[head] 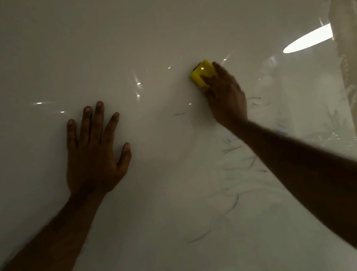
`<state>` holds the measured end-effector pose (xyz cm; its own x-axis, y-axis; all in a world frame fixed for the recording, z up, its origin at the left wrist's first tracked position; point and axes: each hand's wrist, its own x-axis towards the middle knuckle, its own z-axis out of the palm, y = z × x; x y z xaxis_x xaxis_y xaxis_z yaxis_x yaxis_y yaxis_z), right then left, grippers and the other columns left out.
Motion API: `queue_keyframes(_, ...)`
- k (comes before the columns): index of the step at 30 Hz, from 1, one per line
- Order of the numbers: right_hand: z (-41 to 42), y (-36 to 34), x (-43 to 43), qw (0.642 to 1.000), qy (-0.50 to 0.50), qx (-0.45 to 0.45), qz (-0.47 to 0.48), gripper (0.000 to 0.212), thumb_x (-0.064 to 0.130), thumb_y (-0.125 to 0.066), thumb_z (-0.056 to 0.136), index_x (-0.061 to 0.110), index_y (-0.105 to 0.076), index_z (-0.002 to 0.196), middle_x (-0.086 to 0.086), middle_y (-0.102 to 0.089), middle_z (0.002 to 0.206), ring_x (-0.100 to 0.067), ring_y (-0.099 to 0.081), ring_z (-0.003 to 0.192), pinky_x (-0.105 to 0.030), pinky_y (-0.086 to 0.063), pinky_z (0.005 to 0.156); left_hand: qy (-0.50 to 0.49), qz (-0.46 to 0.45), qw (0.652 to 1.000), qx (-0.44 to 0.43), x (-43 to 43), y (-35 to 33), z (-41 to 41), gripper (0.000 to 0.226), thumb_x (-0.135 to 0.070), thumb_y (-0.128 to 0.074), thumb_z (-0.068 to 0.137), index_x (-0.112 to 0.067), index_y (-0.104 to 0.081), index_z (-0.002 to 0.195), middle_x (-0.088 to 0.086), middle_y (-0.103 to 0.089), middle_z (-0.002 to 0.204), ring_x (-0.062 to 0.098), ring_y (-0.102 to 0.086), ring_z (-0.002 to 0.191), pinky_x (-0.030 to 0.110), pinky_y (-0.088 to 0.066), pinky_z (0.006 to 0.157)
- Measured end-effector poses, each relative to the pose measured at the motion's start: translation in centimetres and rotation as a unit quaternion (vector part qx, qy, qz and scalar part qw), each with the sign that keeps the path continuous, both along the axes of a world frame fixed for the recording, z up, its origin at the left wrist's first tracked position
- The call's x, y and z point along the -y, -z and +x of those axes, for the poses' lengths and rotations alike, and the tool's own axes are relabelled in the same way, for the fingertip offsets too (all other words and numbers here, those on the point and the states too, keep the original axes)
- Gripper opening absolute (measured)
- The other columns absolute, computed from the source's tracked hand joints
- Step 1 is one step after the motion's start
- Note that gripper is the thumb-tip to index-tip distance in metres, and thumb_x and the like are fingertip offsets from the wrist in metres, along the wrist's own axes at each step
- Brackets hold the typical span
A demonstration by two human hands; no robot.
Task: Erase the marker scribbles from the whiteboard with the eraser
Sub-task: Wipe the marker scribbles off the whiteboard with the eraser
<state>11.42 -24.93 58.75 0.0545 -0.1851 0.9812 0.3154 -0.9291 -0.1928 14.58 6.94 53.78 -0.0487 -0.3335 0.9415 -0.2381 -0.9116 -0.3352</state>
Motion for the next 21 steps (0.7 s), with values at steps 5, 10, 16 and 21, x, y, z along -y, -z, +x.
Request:
queue_keyframes(5, -0.7, 12.6, -6.2, 0.983, -0.042, -0.017, -0.175, 0.032, 0.023, -0.057, 0.095, 0.026, -0.060, 0.126, -0.009, -0.043, 0.150, -0.027, -0.039, 0.139, -0.048, -0.037, 0.111, 0.004, -0.003, 1.000, 0.007, 0.0, 0.0, 0.1, 0.070, -0.045, -0.042, 0.098, -0.012, -0.040, 0.159, 0.017, -0.024, 0.172, 0.038, -0.023, 0.159, 0.057, -0.010, 0.128)
queue_keyframes(10, -2.2, 19.3, -6.7, 0.927, -0.064, -0.116, -0.352, 0.027, 0.028, -0.055, 0.096, 0.030, -0.064, 0.120, -0.001, -0.037, 0.154, -0.022, -0.033, 0.143, -0.047, -0.035, 0.112, 0.007, -0.002, 1.000, 0.007, -0.1, 0.0, 0.1, 0.070, -0.045, -0.043, 0.098, -0.012, -0.040, 0.159, 0.017, -0.024, 0.172, 0.038, -0.023, 0.158, 0.055, -0.008, 0.128)
queue_keyframes(16, -1.1, 5.7, -3.5, 0.944, 0.037, -0.048, -0.325, 0.034, 0.025, -0.049, 0.094, 0.027, -0.062, 0.125, -0.009, -0.043, 0.149, -0.028, -0.042, 0.135, -0.051, -0.039, 0.106, 0.011, -0.004, 1.000, 0.013, 0.0, 0.1, 0.1, 0.069, -0.044, -0.044, 0.098, -0.012, -0.042, 0.159, 0.016, -0.025, 0.172, 0.037, -0.025, 0.158, 0.056, -0.009, 0.128)
queue_keyframes(21, -1.6, -1.6, -1.9, 0.997, -0.001, -0.076, -0.025, 0.041, 0.025, -0.058, 0.092, 0.032, -0.057, 0.133, 0.007, -0.034, 0.155, -0.023, -0.046, 0.132, -0.039, -0.045, 0.100, 0.015, -0.004, 1.000, 0.009, -0.1, 0.1, 0.2, 0.069, -0.044, -0.043, 0.098, -0.012, -0.042, 0.158, 0.017, -0.025, 0.172, 0.037, -0.024, 0.158, 0.057, -0.010, 0.128)
